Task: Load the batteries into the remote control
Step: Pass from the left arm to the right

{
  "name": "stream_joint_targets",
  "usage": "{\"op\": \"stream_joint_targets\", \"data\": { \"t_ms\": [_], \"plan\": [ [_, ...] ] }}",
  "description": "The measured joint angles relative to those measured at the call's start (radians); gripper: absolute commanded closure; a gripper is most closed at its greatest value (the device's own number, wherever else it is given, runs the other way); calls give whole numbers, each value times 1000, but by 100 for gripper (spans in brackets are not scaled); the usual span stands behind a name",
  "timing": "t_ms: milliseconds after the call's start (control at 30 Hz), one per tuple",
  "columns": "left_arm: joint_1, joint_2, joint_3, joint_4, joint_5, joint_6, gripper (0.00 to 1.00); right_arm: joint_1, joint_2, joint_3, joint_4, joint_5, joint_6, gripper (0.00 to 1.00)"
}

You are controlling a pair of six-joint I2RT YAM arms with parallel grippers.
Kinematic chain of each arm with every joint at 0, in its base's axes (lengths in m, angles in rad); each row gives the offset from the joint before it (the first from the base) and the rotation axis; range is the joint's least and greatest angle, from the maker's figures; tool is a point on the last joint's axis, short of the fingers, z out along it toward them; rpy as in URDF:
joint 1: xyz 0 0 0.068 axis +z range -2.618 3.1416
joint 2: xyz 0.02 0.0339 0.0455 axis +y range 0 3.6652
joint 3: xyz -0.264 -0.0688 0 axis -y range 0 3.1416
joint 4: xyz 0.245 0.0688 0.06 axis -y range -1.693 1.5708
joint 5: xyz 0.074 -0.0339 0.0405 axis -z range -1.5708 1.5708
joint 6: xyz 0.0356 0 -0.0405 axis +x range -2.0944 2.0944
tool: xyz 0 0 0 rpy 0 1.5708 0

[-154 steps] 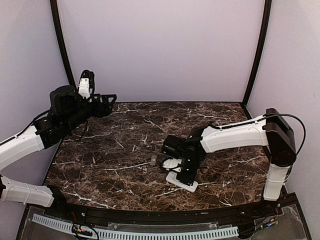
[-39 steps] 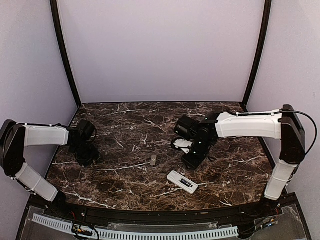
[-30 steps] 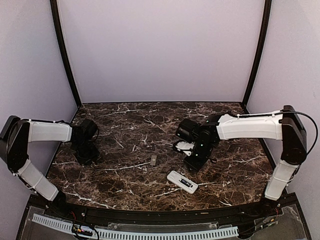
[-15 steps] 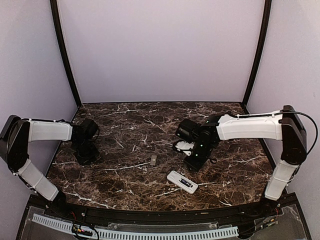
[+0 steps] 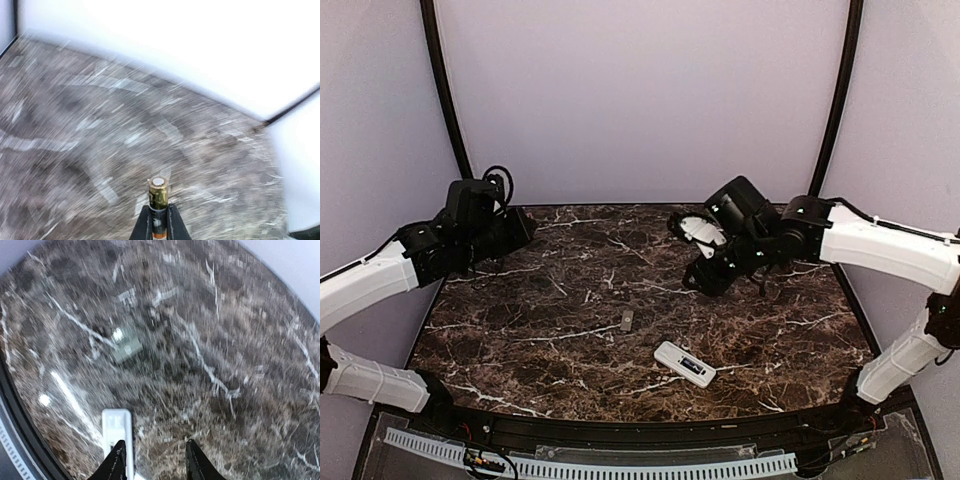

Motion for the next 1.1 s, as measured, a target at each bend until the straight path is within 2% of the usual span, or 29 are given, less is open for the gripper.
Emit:
{"op": "stream_joint_targets", "data": {
  "t_ms": [100,233,500,733,1100],
  "plan": [
    [-82,-50,11,218,39,149,100,0,-116,0,146,-52,-23,59],
    [-168,-60,20,472,171,296,100,0,-211,-2,394,-150,-66,58],
    [-297,20,40,806,441,436,100,0,-220,-40,756,-298,-92,60],
    [-362,75,51,951,573,517,100,17,-179,-41,927,-372,-96,70],
    [-377,98,52,990,603,602,100,71,-133,-34,937,-389,-153,71]
  ]
}}
